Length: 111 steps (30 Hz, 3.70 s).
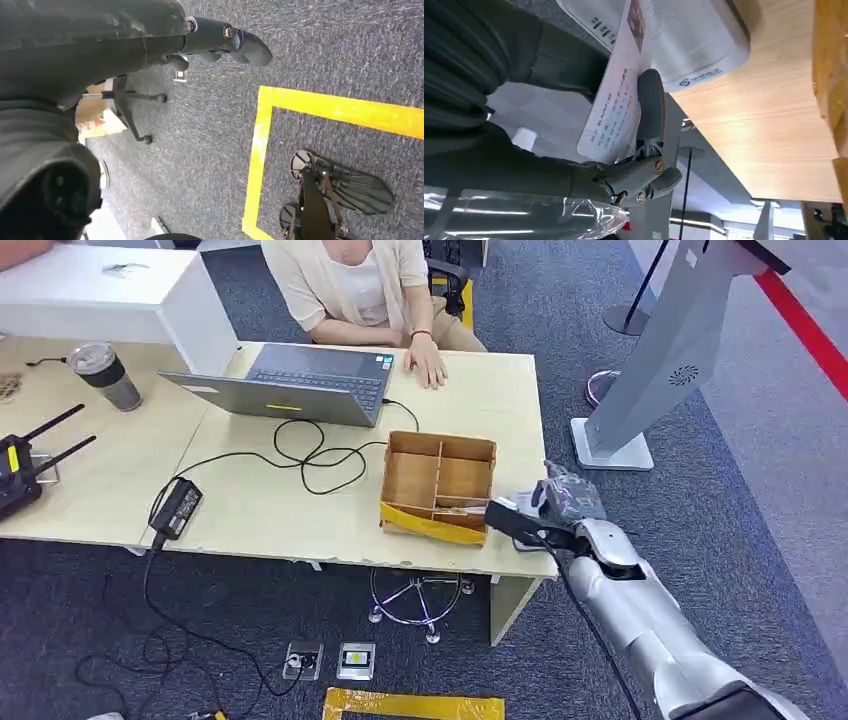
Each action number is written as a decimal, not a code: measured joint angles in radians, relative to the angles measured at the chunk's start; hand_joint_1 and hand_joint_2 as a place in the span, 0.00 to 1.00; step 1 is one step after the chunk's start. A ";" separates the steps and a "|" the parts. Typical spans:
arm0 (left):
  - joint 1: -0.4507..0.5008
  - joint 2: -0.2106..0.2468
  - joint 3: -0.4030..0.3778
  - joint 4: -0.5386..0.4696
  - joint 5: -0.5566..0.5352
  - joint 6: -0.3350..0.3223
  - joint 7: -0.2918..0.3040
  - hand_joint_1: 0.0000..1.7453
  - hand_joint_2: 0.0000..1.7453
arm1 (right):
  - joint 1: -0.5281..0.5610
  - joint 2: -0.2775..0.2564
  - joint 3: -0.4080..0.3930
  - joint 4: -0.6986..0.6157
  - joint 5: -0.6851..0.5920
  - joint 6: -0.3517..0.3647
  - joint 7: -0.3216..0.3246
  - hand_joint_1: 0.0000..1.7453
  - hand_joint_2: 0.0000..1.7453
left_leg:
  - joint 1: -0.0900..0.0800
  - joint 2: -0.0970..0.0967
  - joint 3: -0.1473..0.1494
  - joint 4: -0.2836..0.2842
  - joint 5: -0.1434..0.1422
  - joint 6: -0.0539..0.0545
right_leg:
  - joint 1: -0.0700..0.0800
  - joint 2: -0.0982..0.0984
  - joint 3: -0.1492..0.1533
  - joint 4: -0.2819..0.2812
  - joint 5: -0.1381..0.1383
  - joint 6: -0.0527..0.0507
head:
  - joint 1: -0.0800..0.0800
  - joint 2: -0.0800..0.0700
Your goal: Pass the card to the sensor for recognition and then transmit it.
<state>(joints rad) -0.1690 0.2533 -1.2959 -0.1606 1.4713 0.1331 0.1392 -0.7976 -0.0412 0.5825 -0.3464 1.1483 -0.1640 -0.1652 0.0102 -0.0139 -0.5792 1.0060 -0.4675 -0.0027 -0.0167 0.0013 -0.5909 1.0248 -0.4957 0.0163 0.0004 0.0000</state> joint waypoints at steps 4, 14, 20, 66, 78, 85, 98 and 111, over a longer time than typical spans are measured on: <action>0.000 0.003 0.000 0.000 -0.006 -0.006 0.007 0.00 0.00 | 0.006 -0.013 -0.001 0.006 -0.008 0.003 0.004 1.00 1.00 | 0.000 0.000 0.000 0.000 0.000 0.000 | 0.000 0.000 0.000 0.000 0.000 0.000 | 0.000 0.000; 0.000 0.006 0.000 0.000 -0.013 -0.011 0.010 0.00 0.00 | 0.015 -0.040 -0.005 0.007 -0.019 0.005 0.013 1.00 1.00 | 0.000 0.001 0.001 0.000 0.000 0.000 | 0.000 0.000 0.001 0.000 0.000 0.000 | 0.000 0.000; 0.000 0.008 0.000 0.000 -0.013 -0.011 0.018 0.00 0.00 | 0.020 -0.047 -0.006 0.007 -0.021 0.004 0.018 1.00 1.00 | 0.000 0.001 0.002 0.000 0.000 0.000 | 0.000 0.000 0.001 0.000 0.000 0.000 | 0.000 0.000; -0.002 0.044 -0.008 0.000 -0.116 -0.116 -0.086 0.00 0.00 | -0.266 0.016 -0.016 -0.078 0.018 0.050 0.042 1.00 1.00 | 0.001 0.000 0.001 0.000 0.001 -0.001 | 0.001 0.000 0.001 0.001 0.001 0.000 | 0.000 0.000; -0.003 0.043 -0.028 0.000 -0.126 -0.113 -0.098 0.00 0.00 | -0.269 0.113 -0.034 -0.054 -0.027 0.051 0.071 1.00 1.00 | 0.002 0.000 0.001 0.000 0.001 -0.001 | 0.002 0.000 0.001 0.001 0.000 0.000 | 0.000 0.000; -0.003 0.044 -0.033 0.000 -0.125 -0.108 -0.098 0.00 0.00 | -0.275 0.135 -0.058 -0.034 -0.029 0.059 0.069 1.00 1.00 | 0.001 0.000 0.001 0.000 0.001 -0.001 | 0.001 0.000 0.001 0.001 0.000 0.000 | 0.000 0.000; -0.003 0.039 -0.048 0.000 -0.113 -0.095 -0.087 0.00 0.00 | -0.271 0.153 -0.064 -0.007 0.002 0.018 0.077 0.00 0.00 | 0.002 0.001 0.001 0.000 0.001 -0.001 | 0.001 0.001 0.001 0.001 0.000 0.000 | 0.000 0.000; -0.003 0.039 -0.048 0.000 -0.091 -0.089 -0.073 0.00 0.00 | -0.270 0.161 -0.080 -0.002 -0.013 -0.008 0.056 0.00 0.00 | 0.002 0.001 0.001 0.000 0.001 -0.001 | 0.001 0.000 0.001 0.001 0.000 0.000 | 0.000 0.000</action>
<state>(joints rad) -0.1717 0.2922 -1.3443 -0.1606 1.3805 0.0443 0.0660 -1.0673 0.1194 0.5020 -0.3483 1.1349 -0.1724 -0.1094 0.0118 -0.0134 -0.5783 1.0061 -0.4669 -0.0036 -0.0153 0.0016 -0.5901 1.0255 -0.4954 0.0159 0.0008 0.0000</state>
